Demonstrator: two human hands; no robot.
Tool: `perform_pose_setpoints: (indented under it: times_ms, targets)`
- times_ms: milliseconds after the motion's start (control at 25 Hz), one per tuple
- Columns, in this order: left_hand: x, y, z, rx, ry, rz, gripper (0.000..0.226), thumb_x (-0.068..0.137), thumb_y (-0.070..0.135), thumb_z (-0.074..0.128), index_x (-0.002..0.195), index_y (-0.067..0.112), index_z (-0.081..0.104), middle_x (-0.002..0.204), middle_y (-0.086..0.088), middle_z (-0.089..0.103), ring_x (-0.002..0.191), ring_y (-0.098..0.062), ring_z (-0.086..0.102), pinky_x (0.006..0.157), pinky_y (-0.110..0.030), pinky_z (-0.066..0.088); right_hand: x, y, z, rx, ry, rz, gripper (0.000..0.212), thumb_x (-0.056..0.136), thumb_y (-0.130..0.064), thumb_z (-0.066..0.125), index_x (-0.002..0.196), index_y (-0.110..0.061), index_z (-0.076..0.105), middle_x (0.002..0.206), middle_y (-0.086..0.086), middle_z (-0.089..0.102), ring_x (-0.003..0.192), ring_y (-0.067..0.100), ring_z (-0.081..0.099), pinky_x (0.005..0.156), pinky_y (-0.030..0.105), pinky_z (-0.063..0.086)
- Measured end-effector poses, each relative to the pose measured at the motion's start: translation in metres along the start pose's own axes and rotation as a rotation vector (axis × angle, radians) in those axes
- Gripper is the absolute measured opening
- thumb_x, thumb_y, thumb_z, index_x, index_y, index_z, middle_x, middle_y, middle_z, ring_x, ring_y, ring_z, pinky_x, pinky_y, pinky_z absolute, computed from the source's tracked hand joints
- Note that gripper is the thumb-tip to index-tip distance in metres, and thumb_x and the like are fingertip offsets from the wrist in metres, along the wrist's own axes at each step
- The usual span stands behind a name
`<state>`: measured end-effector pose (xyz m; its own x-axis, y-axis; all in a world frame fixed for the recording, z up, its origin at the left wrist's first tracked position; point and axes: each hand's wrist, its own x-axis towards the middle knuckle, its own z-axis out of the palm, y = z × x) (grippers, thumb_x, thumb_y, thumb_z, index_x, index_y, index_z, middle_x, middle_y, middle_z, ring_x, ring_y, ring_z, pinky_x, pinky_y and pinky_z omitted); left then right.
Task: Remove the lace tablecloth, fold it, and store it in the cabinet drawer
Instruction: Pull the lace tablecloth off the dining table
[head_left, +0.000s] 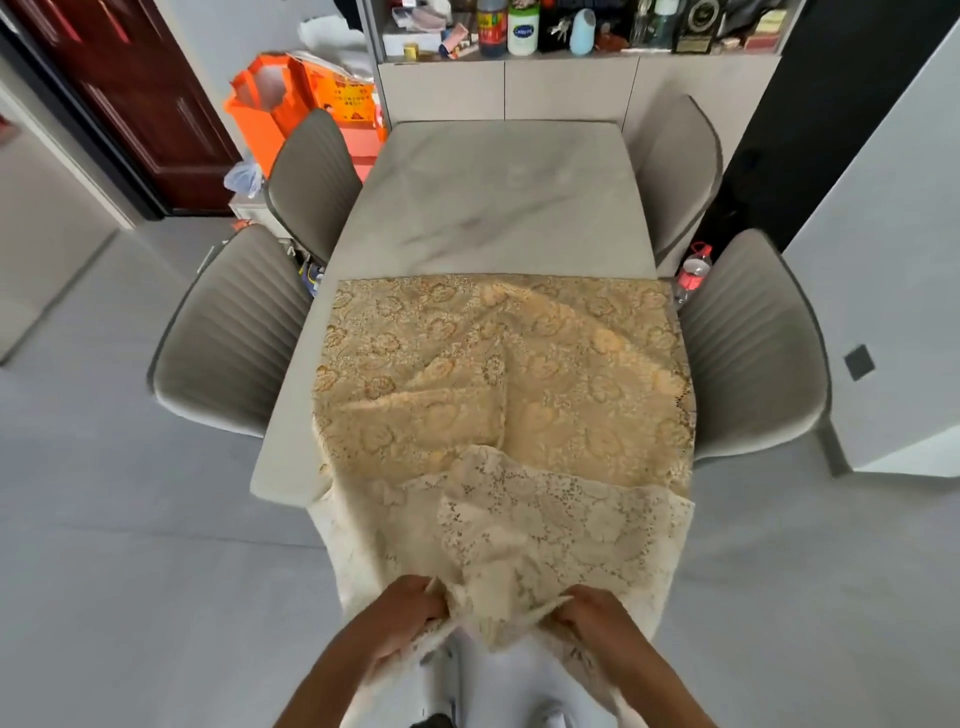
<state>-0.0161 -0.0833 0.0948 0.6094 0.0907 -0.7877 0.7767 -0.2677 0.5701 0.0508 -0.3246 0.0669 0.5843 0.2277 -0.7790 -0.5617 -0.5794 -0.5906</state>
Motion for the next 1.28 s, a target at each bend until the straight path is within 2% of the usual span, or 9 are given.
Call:
perform_pose_setpoints:
  times_ms: [240,480,600,680,760,880,1040,1200,1280]
  targets:
    - [-0.033,-0.039,0.036,-0.106,0.122,0.172,0.041,0.099,0.037,0.037,0.07,0.018,0.059,0.051,0.005,0.056,0.042,-0.006,0.049,0.046,-0.021,0.037,-0.058,0.006,0.094,0.406,0.257,-0.007,0.021,0.088,-0.028,0.056,0.08,-0.022,0.075,0.079,-0.003,0.076,0.081,0.016,0.071,0.064,0.027,0.05]
    - [-0.075,-0.161,-0.014,-0.049,-0.125,0.206,0.042,0.088,0.045,0.047,0.051,0.027,0.056,0.043,0.01,0.05,0.036,-0.002,0.043,0.042,-0.017,0.033,-0.117,0.042,0.149,0.144,0.236,-0.102,0.023,0.08,-0.014,0.062,0.08,-0.033,0.075,0.078,-0.007,0.076,0.072,0.008,0.071,0.069,0.031,0.057]
    - [-0.114,-0.207,-0.033,0.153,-0.306,0.205,0.03,0.074,0.053,0.048,0.07,0.031,0.067,0.055,0.021,0.057,0.054,0.007,0.053,0.055,-0.015,0.035,-0.149,0.052,0.16,-0.012,0.445,-0.198,0.043,0.073,0.003,0.057,0.065,-0.037,0.071,0.064,-0.01,0.071,0.058,0.013,0.066,0.057,0.031,0.052]
    - [-0.133,-0.229,-0.024,0.27,-0.371,0.184,0.034,0.072,0.052,0.048,0.094,0.036,0.07,0.085,0.025,0.069,0.092,0.006,0.063,0.073,-0.017,0.04,-0.164,0.057,0.167,-0.138,0.598,-0.314,0.05,0.071,0.008,0.056,0.063,-0.039,0.068,0.066,-0.015,0.071,0.064,0.012,0.067,0.061,0.03,0.052]
    - [-0.152,-0.245,0.002,0.332,-0.381,0.149,0.052,0.079,0.051,0.049,0.127,0.033,0.06,0.132,0.016,0.059,0.127,-0.009,0.05,0.101,-0.024,0.037,-0.179,0.069,0.176,-0.206,0.707,-0.425,0.043,0.072,0.011,0.059,0.076,-0.03,0.072,0.08,-0.015,0.072,0.074,0.011,0.067,0.067,0.027,0.051]
    - [-0.188,-0.257,0.052,0.23,-0.352,0.192,0.049,0.094,0.041,0.046,0.141,0.029,0.048,0.147,0.014,0.044,0.138,-0.009,0.036,0.117,-0.032,0.025,-0.198,0.101,0.186,-0.015,0.772,-0.487,0.045,0.078,0.011,0.058,0.089,-0.03,0.072,0.09,-0.016,0.073,0.08,0.003,0.066,0.069,0.021,0.05]
    - [-0.226,-0.267,0.106,0.039,-0.222,0.26,0.026,0.095,0.029,0.05,0.116,0.034,0.064,0.119,0.012,0.066,0.117,-0.009,0.057,0.101,-0.028,0.043,-0.218,0.147,0.173,0.42,0.897,-0.392,0.046,0.08,0.001,0.051,0.093,-0.038,0.07,0.072,-0.011,0.067,0.059,0.007,0.058,0.054,0.023,0.048]
    - [-0.27,-0.28,0.192,0.031,-0.247,0.341,0.031,0.092,0.041,0.056,0.097,0.071,0.057,0.101,0.06,0.047,0.098,0.039,0.038,0.079,0.009,0.031,-0.237,0.203,0.135,0.654,0.724,-0.359,0.046,0.087,0.005,0.05,0.096,-0.033,0.074,0.082,0.001,0.072,0.071,0.025,0.065,0.063,0.037,0.056]
    - [-0.28,-0.284,0.226,0.085,-0.34,0.381,0.035,0.089,0.047,0.054,0.095,0.081,0.049,0.096,0.066,0.041,0.095,0.041,0.037,0.075,0.011,0.029,-0.252,0.222,0.117,0.591,0.616,-0.435,0.043,0.086,0.005,0.057,0.097,-0.032,0.076,0.092,-0.007,0.076,0.081,0.016,0.072,0.067,0.03,0.06]
